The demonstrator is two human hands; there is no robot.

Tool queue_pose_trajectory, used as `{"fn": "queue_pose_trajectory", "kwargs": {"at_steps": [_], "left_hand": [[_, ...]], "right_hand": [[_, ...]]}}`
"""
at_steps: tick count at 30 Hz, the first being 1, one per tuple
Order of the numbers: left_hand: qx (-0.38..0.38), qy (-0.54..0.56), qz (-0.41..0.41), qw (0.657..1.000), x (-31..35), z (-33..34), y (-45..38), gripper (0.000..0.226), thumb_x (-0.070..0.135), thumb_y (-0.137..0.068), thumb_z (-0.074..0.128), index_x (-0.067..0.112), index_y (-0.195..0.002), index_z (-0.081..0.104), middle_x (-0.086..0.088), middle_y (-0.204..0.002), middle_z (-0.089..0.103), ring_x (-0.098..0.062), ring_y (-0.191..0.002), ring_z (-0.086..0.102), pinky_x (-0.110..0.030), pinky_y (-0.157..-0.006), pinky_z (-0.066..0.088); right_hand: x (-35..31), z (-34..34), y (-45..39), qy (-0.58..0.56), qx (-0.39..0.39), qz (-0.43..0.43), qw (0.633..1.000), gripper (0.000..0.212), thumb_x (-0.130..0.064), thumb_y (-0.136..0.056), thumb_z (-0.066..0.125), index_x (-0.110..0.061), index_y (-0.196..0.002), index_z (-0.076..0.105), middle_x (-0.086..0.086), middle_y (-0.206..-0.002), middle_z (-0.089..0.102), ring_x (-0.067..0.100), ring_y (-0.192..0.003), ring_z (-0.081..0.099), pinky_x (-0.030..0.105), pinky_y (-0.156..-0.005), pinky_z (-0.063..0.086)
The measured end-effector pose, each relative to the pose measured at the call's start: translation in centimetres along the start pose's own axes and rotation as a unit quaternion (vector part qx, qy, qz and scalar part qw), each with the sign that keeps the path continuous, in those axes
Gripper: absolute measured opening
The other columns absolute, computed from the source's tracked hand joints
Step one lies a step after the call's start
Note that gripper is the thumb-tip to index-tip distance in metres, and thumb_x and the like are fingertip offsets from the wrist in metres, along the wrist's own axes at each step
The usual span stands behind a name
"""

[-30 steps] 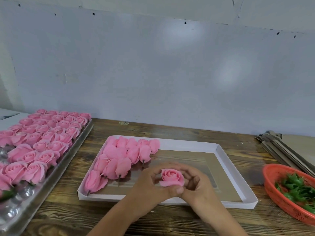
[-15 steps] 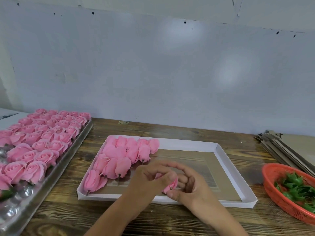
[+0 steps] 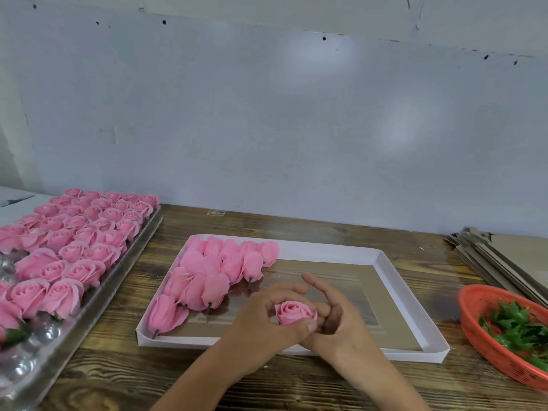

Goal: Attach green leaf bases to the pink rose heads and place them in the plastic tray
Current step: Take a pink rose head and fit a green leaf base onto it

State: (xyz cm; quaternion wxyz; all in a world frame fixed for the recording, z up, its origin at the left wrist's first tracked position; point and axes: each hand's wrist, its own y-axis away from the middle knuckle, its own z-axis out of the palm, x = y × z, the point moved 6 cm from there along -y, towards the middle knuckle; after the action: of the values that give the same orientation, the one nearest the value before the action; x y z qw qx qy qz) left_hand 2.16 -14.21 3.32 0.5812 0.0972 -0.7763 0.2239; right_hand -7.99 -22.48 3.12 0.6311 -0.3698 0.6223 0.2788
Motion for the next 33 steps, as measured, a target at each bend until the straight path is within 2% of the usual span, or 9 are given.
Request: {"fn": "queue_pose_trajectory", "kwargs": {"at_steps": [3,7,12,15,18,21,24,30,33], "left_hand": [[-0.009,0.008,0.0,1.0,0.3,0.1,0.0,0.027,0.049,-0.068,0.078,0.046,-0.095,0.075,0.027,-0.121,0.065,-0.001,-0.112,0.064,-0.027,-0.097,0.049],[-0.041,0.05,-0.026,0.998,0.2,0.3,0.2,0.037,0.044,-0.074,0.082,0.042,-0.109,0.072,0.013,-0.116,0.072,-0.008,-0.112,0.066,-0.036,-0.102,0.051],[-0.038,0.092,-0.02,0.995,0.4,0.1,0.2,0.051,0.039,-0.075,0.085,0.045,-0.121,0.065,0.014,-0.124,0.068,-0.006,-0.12,0.061,-0.031,-0.099,0.054],[0.009,0.115,0.01,0.993,1.5,-0.5,0.3,0.032,0.054,-0.083,0.07,0.045,-0.114,0.07,0.014,-0.118,0.07,-0.003,-0.111,0.065,-0.014,-0.087,0.052],[0.043,0.128,0.034,0.99,1.7,-1.0,0.4,0.024,0.045,-0.1,0.056,0.034,-0.102,0.078,0.011,-0.118,0.072,-0.005,-0.107,0.067,-0.013,-0.087,0.05],[0.029,0.114,0.046,0.992,1.6,-0.9,0.3,0.025,0.035,-0.098,0.055,0.028,-0.1,0.079,0.011,-0.121,0.072,-0.004,-0.116,0.064,-0.011,-0.09,0.047],[0.009,0.133,0.054,0.99,2.1,-0.7,0.3,0.026,0.051,-0.093,0.062,0.035,-0.107,0.078,0.011,-0.119,0.073,-0.003,-0.117,0.063,-0.011,-0.093,0.047],[-0.044,0.128,0.023,0.991,1.9,0.2,0.3,0.026,0.041,-0.097,0.06,0.035,-0.119,0.073,0.003,-0.118,0.074,-0.01,-0.113,0.066,-0.017,-0.093,0.049],[-0.055,0.116,0.007,0.992,1.5,0.4,0.3,0.032,0.053,-0.091,0.063,0.038,-0.118,0.072,0.008,-0.12,0.073,-0.007,-0.116,0.064,-0.018,-0.095,0.049]], "right_hand": [[-0.2,-0.1,0.0,0.003,0.007,-0.009,1.0,0.076,0.022,-0.075,0.069,-0.022,-0.133,0.046,0.019,-0.094,0.076,0.028,-0.091,0.072,0.036,-0.089,0.054],[-0.3,-0.4,0.0,-0.009,0.004,-0.013,1.0,0.077,0.017,-0.074,0.074,-0.022,-0.135,0.046,0.014,-0.091,0.077,0.02,-0.085,0.074,0.023,-0.075,0.056],[-0.4,-0.8,-0.1,-0.064,-0.011,-0.017,0.998,0.082,-0.005,-0.07,0.082,-0.025,-0.139,0.042,0.018,-0.101,0.075,0.027,-0.098,0.073,0.029,-0.083,0.057],[0.1,-0.5,-0.1,-0.048,-0.045,-0.018,0.998,0.072,-0.002,-0.083,0.073,-0.024,-0.142,0.037,0.018,-0.107,0.074,0.025,-0.106,0.07,0.028,-0.089,0.054],[0.8,-0.3,-0.1,-0.01,-0.063,-0.023,0.998,0.068,0.009,-0.088,0.061,-0.021,-0.143,0.036,0.02,-0.104,0.074,0.027,-0.104,0.068,0.029,-0.093,0.052],[0.7,-0.4,-0.2,-0.004,-0.071,-0.031,0.997,0.066,0.014,-0.09,0.057,-0.021,-0.142,0.037,0.02,-0.104,0.074,0.027,-0.105,0.068,0.029,-0.093,0.051],[0.7,-0.5,-0.2,-0.011,-0.068,-0.031,0.997,0.066,0.014,-0.09,0.058,-0.021,-0.141,0.037,0.018,-0.107,0.074,0.026,-0.11,0.068,0.028,-0.092,0.053],[0.4,-0.8,-0.3,-0.05,-0.04,-0.033,0.997,0.069,-0.005,-0.081,0.069,-0.02,-0.141,0.039,0.015,-0.113,0.073,0.026,-0.113,0.067,0.032,-0.089,0.055],[0.4,-1.2,-0.3,-0.072,-0.023,-0.034,0.997,0.069,-0.007,-0.079,0.071,-0.02,-0.14,0.042,0.015,-0.112,0.073,0.026,-0.111,0.068,0.032,-0.084,0.057]]}}
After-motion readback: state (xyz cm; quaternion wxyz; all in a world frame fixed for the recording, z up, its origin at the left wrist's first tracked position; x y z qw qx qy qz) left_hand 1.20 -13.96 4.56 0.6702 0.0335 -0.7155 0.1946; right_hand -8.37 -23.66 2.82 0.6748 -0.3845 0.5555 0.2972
